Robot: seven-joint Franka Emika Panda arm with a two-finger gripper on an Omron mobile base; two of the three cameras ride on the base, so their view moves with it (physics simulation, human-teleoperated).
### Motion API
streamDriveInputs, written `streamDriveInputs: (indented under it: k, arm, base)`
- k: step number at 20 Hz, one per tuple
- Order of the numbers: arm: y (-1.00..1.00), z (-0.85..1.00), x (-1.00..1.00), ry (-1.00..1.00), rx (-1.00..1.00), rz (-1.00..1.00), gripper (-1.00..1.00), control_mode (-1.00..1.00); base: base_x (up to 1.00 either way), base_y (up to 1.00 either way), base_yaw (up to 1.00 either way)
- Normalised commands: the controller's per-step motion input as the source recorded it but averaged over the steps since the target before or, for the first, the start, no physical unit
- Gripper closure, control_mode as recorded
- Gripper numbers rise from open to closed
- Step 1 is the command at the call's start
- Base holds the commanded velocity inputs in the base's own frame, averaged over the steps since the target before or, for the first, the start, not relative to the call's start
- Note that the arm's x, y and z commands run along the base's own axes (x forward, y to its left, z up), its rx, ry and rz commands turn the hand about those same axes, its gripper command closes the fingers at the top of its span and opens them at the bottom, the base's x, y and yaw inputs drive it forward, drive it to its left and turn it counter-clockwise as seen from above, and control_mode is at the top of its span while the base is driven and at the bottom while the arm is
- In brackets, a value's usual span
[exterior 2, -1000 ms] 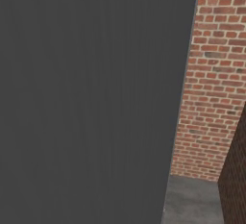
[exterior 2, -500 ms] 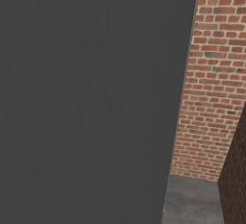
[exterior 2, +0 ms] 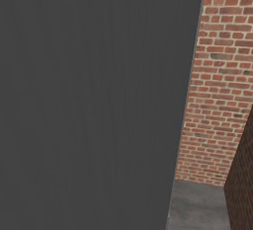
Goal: Grab a lemon wedge from the fridge and one ice cube from the ice bowl, and put them in the glass of lemonade.
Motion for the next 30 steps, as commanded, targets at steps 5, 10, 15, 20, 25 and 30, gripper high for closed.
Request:
streamDriveInputs:
  k: [5, 10, 15, 20, 25, 30]
  arm:
    - [-0.01, -0.33, 0.09, 0.0, 0.0, 0.06, -1.0, -1.0]
    - [0.02, -0.31, 0.26, 0.02, -0.06, 0.0, -1.0, -1.0]
    - [0.01, -0.31, 0.26, 0.01, -0.05, 0.0, -1.0, -1.0]
    - [0.03, -0.24, 0.15, 0.0, -0.03, 0.0, -1.0, -1.0]
    - [0.13, -0.11, 0.46, 0.0, -0.03, 0.0, -1.0, -1.0]
    - [0.24, -0.03, 0.69, 0.05, -0.03, 0.0, -1.0, -1.0]
  base:
    - [0.0, 0.0, 0.0]
    - [0.0, 0.0, 0.0]
    - [0.0, 0.0, 0.0]
    - [0.0, 0.0, 0.0]
    - [0.0, 0.0, 0.0]
    - [0.0, 0.0, 0.0]
